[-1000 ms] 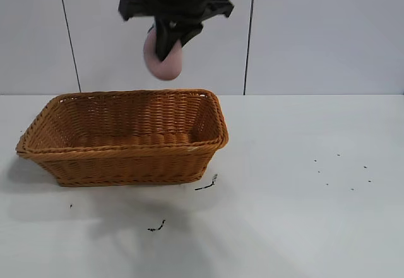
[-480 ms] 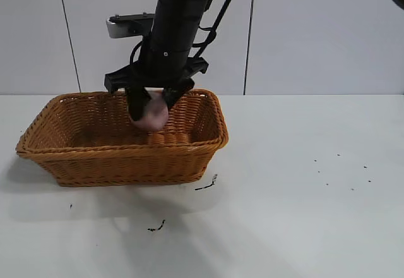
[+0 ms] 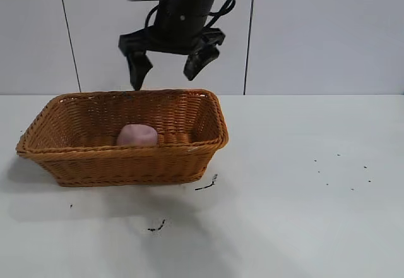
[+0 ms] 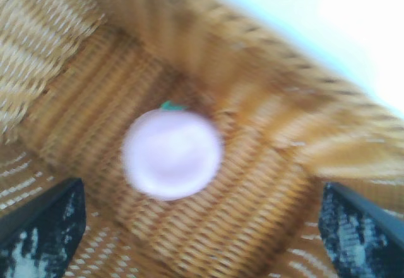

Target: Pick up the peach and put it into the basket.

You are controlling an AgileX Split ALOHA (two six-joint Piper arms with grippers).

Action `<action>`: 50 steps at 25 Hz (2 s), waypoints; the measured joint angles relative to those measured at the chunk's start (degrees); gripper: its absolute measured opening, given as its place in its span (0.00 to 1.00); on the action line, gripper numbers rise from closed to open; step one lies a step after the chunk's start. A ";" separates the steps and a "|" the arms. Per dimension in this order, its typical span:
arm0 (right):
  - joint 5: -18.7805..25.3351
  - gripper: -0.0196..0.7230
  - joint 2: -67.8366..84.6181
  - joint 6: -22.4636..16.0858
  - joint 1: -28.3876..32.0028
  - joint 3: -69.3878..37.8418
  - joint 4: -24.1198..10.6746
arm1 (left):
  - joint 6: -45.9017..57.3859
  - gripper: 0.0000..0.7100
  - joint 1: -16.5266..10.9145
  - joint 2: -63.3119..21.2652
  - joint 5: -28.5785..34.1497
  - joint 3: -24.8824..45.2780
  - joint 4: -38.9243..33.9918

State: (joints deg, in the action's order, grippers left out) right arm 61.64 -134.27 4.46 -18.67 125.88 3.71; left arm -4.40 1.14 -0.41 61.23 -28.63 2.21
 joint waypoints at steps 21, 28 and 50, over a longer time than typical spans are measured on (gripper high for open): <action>7.93 0.95 10.91 -0.30 19.57 -7.01 -0.11 | 0.00 0.97 0.00 0.00 0.00 0.00 0.00; 7.85 0.95 29.90 -0.37 19.57 -26.74 0.08 | 0.00 0.97 0.00 0.00 0.00 0.00 0.00; -2.78 0.95 108.91 0.94 19.57 -96.54 -0.28 | 0.00 0.97 0.00 0.00 0.00 0.00 0.00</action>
State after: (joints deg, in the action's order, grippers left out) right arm 58.86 -25.35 5.41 0.90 29.34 3.43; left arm -4.40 1.14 -0.41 61.23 -28.63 2.21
